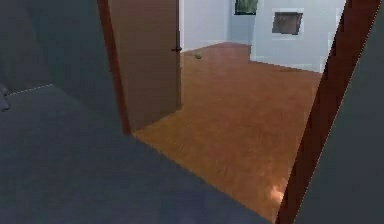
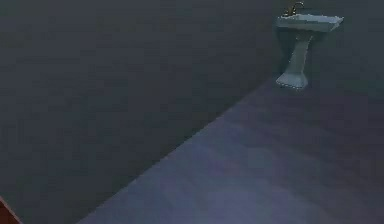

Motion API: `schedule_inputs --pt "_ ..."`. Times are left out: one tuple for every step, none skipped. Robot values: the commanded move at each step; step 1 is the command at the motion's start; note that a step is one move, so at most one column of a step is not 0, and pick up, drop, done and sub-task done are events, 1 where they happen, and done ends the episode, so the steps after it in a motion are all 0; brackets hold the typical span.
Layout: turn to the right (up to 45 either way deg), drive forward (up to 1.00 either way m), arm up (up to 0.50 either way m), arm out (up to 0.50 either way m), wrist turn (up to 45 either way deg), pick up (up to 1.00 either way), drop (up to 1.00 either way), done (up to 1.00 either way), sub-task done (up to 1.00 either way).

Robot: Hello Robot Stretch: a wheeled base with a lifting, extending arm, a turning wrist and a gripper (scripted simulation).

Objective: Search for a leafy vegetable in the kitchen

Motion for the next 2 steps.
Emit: schedule_inputs --pt "0.0 0.55 0.0 0.0 0.0 0.0 0.0 0.0 0.0" --pt "15.0 0.0 0.0 0.0 0.0 0.0 0.0 0.0 0.0"
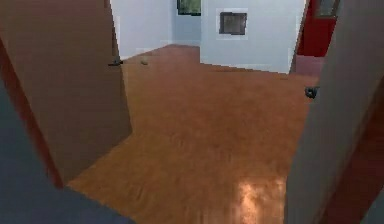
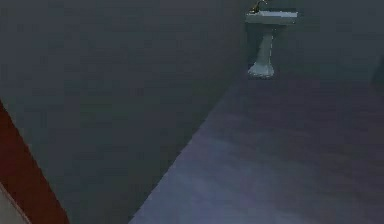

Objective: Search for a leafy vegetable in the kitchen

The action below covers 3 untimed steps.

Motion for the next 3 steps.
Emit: schedule_inputs --pt "0.0 1.0 0.0 0.0 0.0 0.0 0.0 0.0 0.0" --pt "9.0 0.0 0.0 0.0 0.0 0.0 0.0 0.0 0.0" --pt "0.0 0.25 0.0 0.0 0.0 0.0 0.0 0.0 0.0"
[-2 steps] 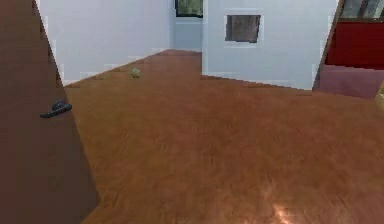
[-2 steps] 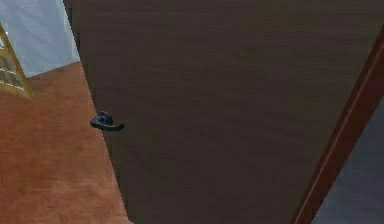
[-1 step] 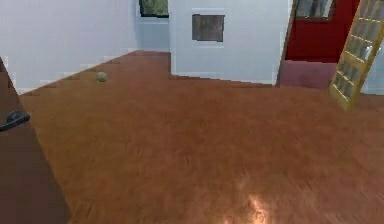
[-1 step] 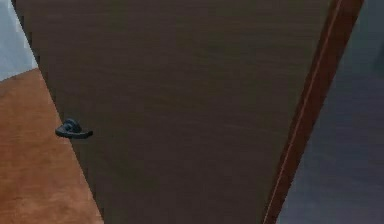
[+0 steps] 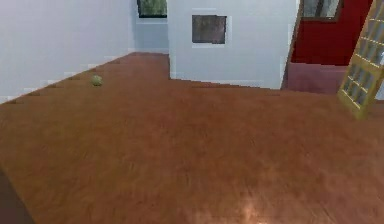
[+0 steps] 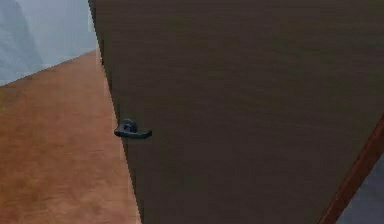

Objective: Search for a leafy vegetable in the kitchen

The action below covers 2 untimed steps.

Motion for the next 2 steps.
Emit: schedule_inputs --pt "30.0 0.0 0.0 0.0 0.0 0.0 0.0 0.0 0.0" --pt "0.0 0.2 0.0 0.0 0.0 0.0 0.0 0.0 0.0"
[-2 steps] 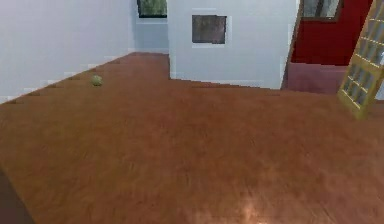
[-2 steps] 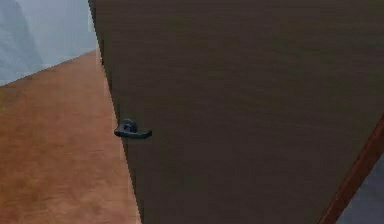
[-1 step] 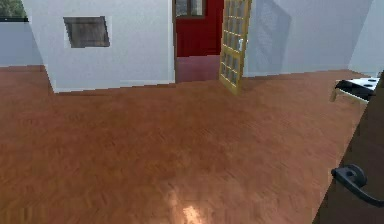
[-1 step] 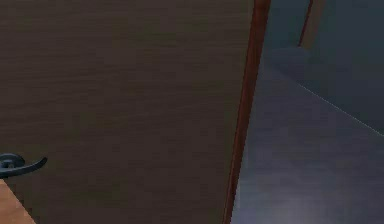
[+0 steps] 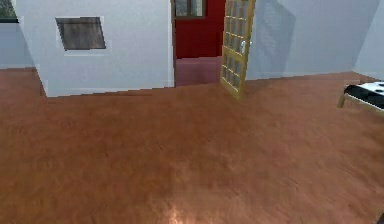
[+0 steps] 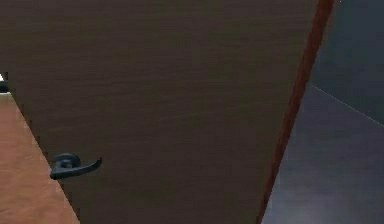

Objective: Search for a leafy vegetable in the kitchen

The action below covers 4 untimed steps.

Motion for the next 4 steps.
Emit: schedule_inputs --pt "3.0 0.0 0.0 0.0 0.0 0.0 0.0 0.0 0.0" --pt "0.0 1.0 0.0 0.0 0.0 0.0 0.0 0.0 0.0" --pt "0.0 1.0 0.0 0.0 0.0 0.0 0.0 0.0 0.0" --pt "0.0 1.0 0.0 0.0 0.0 0.0 0.0 0.0 0.0"
